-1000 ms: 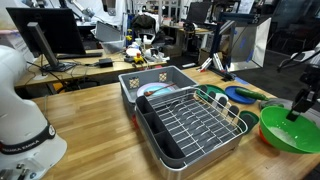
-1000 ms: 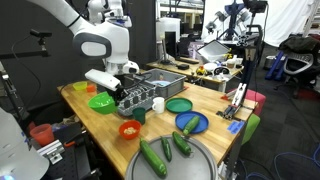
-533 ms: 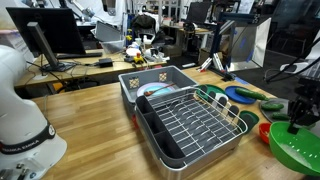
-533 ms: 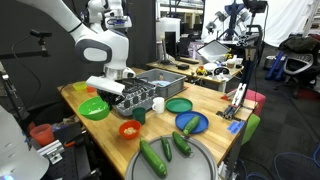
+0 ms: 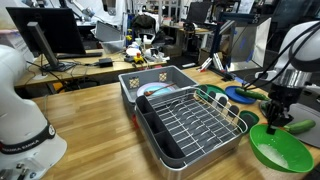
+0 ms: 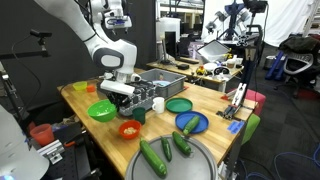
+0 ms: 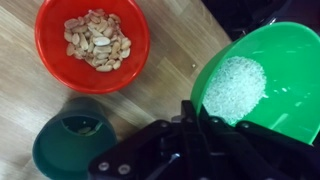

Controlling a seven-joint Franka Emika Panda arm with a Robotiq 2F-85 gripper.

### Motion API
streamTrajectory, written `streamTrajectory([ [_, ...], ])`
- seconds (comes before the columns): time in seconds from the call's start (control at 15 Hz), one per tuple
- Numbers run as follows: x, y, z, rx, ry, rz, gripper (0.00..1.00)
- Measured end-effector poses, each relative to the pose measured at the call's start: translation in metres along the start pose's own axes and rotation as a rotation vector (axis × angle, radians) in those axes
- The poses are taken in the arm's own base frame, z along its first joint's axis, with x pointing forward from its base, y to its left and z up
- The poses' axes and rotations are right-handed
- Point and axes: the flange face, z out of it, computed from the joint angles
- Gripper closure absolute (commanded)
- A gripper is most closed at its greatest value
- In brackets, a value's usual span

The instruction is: Move the green bowl to the left edge of the table

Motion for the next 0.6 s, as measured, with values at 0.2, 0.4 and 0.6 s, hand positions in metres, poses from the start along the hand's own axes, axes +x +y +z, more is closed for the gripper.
streamTrajectory([
  [0.2, 0.005, 0.008, 0.017, -0.006, -0.027, 0.029, 0.99],
  [0.4, 0.005, 0.012, 0.030, -0.001, -0.034, 0.056, 0.99],
  [0.6, 0.007, 0.015, 0.036, 0.001, -0.028, 0.072, 0.99],
])
